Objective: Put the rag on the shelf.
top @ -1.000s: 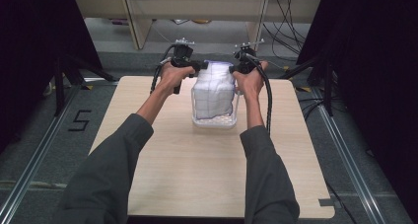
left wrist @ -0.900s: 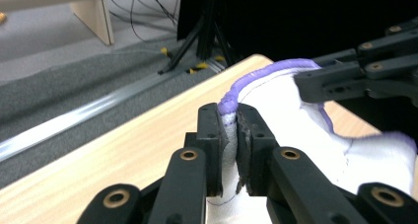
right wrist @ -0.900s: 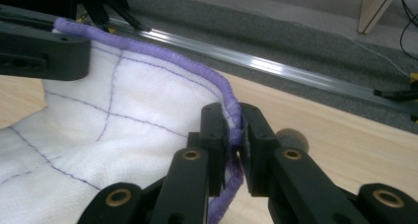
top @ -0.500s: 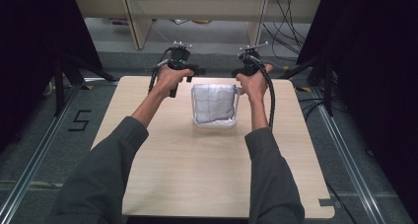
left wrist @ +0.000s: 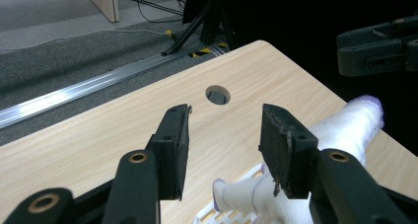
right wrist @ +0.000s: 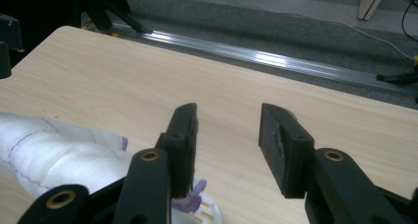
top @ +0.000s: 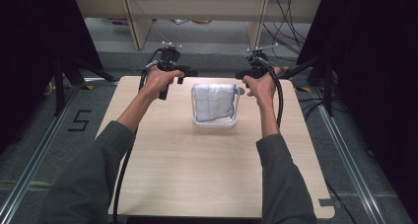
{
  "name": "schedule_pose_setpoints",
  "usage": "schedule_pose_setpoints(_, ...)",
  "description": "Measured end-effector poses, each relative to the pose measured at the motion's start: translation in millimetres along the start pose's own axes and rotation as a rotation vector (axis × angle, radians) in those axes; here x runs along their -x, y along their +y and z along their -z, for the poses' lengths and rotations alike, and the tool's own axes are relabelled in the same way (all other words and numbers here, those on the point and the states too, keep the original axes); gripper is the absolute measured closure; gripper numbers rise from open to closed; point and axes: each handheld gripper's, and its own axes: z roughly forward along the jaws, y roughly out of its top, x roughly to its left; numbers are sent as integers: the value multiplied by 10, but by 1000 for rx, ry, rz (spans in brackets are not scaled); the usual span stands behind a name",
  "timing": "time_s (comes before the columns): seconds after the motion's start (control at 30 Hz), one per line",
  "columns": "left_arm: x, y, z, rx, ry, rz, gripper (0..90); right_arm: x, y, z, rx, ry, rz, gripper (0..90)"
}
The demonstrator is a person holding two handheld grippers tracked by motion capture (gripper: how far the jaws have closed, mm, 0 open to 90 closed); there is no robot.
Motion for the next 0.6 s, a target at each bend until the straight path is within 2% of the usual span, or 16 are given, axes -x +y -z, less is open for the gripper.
schedule_pose_setpoints(0.07,-3,-16,30,-9,2,-6,530,-12,3,26,6,10,2,590)
schedule_pose_setpoints(0.2,-4,-42,77,-7,-1,8,520,-32,10,67,10,21,6,586)
schedule_pose_setpoints(0.3,25,-74,157,-3,-6,-5,509,-64,0,121,13,29,-2,580)
schedule_pose_setpoints(0.33,25,-74,157,-3,-6,-5,504,-47,-2,124,19,38,23,579)
schedule_pose_setpoints(0.4,43,-94,197,-5,-5,-7,485,-76,-15,158,14,34,5,577)
schedule_pose_setpoints(0.57,103,-143,313,-2,-7,-12,457,-85,-55,187,20,46,25,572)
schedule_pose_setpoints(0.6,112,-147,330,-1,-9,-15,450,-104,-66,198,16,50,6,572)
